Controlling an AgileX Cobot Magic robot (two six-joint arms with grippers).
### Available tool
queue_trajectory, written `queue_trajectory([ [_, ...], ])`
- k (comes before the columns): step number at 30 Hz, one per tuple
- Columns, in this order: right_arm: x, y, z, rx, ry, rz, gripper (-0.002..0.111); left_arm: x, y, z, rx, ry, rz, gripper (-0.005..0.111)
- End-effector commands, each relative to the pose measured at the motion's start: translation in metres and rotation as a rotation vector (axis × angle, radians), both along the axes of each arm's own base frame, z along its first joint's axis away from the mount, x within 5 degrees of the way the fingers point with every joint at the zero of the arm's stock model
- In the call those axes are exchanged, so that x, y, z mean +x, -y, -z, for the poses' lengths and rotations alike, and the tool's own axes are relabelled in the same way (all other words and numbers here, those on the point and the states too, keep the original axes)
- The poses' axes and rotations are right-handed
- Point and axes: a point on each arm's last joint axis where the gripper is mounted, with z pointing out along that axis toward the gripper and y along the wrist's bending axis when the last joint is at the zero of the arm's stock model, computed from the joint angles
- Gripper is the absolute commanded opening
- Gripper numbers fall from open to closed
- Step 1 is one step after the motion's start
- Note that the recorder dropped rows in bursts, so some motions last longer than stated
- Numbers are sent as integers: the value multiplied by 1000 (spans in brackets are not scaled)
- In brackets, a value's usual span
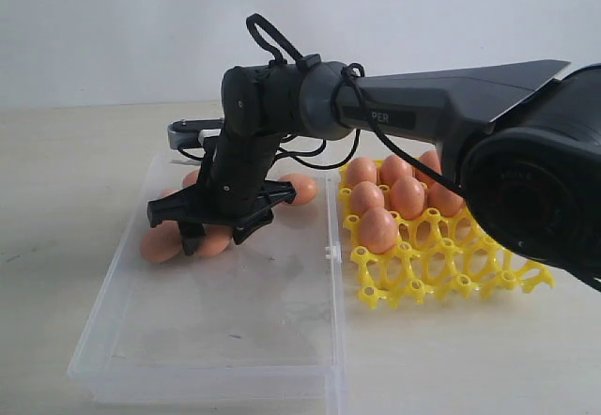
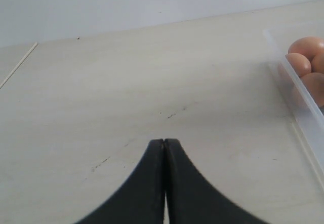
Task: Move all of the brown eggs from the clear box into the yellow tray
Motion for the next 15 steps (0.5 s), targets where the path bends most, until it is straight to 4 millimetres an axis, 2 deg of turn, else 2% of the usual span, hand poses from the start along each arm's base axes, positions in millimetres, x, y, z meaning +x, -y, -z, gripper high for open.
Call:
queue_trajectory([
  [1,5,3,2,8,9,14,62,0,0,-2,-5,16,-3,0],
  [13,14,6,1,42,47,65,62,0,0,-2,-5,16,-3,0],
  [15,16,7,1,46,45,73,58,0,0,-2,-5,16,-3,0],
])
